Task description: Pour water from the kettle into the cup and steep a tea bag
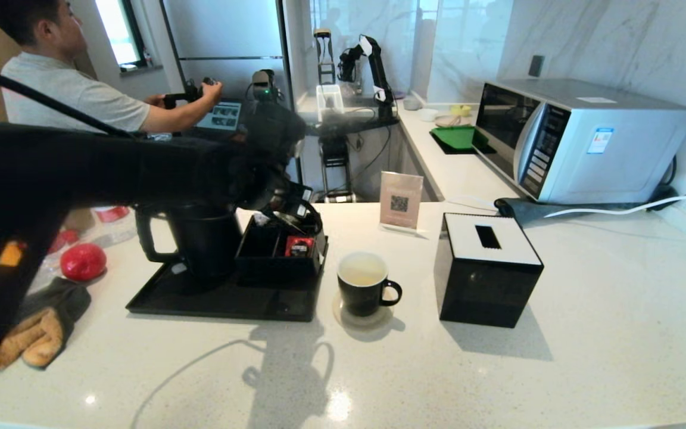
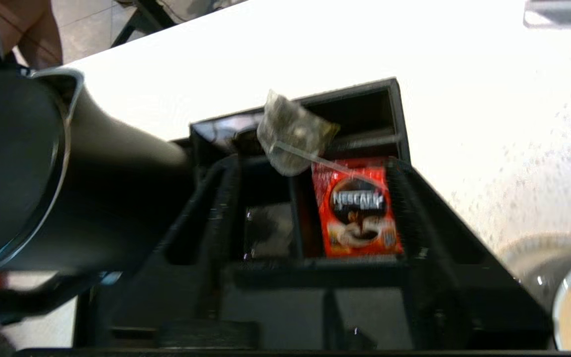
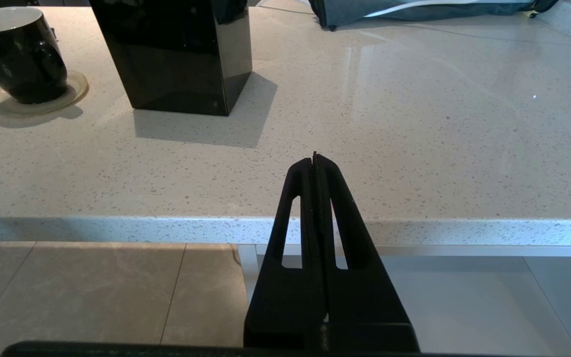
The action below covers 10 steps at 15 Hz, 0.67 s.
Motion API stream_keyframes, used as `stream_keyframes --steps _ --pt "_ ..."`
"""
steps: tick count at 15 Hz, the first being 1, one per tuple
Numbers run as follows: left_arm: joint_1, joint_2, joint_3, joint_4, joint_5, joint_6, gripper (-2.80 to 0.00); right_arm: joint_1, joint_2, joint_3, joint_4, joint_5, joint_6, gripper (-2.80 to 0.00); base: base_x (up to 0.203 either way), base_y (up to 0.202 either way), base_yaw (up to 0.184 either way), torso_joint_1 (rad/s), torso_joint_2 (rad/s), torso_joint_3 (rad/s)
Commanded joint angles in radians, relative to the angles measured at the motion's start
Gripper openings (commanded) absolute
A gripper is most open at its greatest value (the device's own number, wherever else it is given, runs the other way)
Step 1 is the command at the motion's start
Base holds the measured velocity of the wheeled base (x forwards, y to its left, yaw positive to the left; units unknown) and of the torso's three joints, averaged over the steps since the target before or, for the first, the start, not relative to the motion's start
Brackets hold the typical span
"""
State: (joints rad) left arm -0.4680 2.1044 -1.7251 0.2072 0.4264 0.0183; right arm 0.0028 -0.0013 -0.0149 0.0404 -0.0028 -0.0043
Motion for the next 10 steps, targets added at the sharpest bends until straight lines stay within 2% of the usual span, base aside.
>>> stream_keyframes --steps 1,8,10 --pt "0.021 0.078 -0.051 -0.001 -0.002 0.000 0.00 0.000 0.001 0.001 0.001 0.000 0.000 -2.80 0.000 0.000 0.000 0.000 0.00 0.000" --pt "0.085 0.167 -0.086 -0.067 -0.045 -0.003 0.00 0.000 0.001 0.000 -0.001 0.000 0.000 -2.80 0.000 0.000 0.000 0.000 0.00 0.000" --pt "0.092 0.192 -0.110 -0.074 -0.075 -0.003 0.00 0.000 0.001 0.000 0.001 0.000 0.000 -2.80 0.000 0.000 0.000 0.000 0.00 0.000"
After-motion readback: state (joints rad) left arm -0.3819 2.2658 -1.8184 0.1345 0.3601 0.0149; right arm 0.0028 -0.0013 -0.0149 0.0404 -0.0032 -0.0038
